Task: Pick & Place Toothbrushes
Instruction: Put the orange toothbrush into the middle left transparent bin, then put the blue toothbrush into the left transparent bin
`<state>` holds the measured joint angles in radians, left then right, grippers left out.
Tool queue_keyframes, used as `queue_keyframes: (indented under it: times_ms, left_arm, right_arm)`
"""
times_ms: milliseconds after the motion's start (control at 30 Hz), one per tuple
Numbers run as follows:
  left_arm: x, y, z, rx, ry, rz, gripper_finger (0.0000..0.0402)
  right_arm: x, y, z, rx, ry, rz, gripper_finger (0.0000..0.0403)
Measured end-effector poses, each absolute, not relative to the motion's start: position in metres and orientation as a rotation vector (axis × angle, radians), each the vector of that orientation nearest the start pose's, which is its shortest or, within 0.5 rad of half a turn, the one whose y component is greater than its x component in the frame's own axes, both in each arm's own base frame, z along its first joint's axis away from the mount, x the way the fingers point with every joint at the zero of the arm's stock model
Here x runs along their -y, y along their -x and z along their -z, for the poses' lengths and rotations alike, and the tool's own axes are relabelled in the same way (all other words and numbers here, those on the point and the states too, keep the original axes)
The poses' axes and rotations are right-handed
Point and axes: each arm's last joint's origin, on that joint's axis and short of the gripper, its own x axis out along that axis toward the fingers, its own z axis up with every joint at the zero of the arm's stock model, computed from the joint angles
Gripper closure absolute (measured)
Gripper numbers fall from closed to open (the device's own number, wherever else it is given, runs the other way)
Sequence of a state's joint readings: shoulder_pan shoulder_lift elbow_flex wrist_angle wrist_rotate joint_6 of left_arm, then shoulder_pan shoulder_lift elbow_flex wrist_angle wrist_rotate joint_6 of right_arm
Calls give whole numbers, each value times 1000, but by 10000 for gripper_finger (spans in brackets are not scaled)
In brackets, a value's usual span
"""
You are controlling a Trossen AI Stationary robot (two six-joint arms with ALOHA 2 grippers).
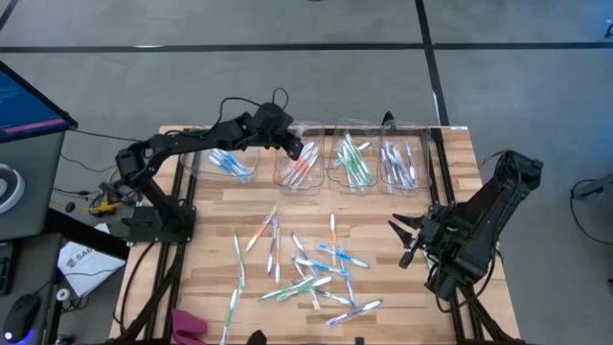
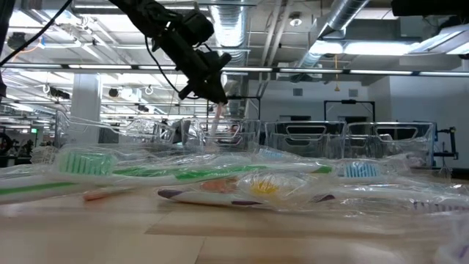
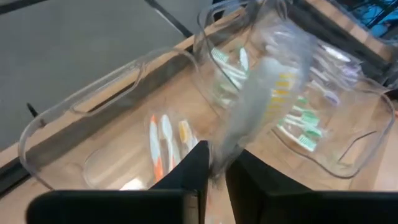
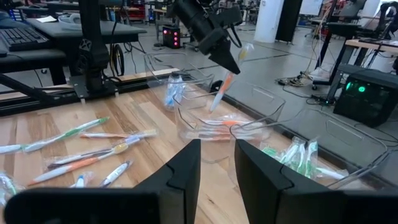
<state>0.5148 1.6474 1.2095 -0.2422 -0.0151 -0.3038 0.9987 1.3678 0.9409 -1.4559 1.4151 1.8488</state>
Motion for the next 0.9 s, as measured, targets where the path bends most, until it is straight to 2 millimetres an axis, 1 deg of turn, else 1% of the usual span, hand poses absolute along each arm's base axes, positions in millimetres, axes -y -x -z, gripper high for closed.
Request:
queue_keyframes:
  times_ms: [100, 267, 533, 667, 800, 900]
  left_arm:
    - [-178, -315, -256, -597, 458, -609, 344]
    - [-178, -315, -255, -595, 473, -615, 309]
    - [-179, -312, -250, -610, 472, -638, 233]
    - [-180, -309, -245, -623, 452, -700, 199]
    - [-180, -307, -239, -638, 441, -733, 174]
    - [-180, -306, -240, -644, 408, -724, 162]
  right_arm:
    - [-146, -128, -246, -154, -12, 616, 311]
    - [-147, -128, -246, -154, -13, 616, 311]
    - [-147, -128, -246, -154, -15, 616, 311]
    - [-147, -128, -246, -154, -15, 616, 311]
    - [-147, -129, -246, -154, -15, 616, 311]
    - [-147, -129, -246, -154, -15, 616, 311]
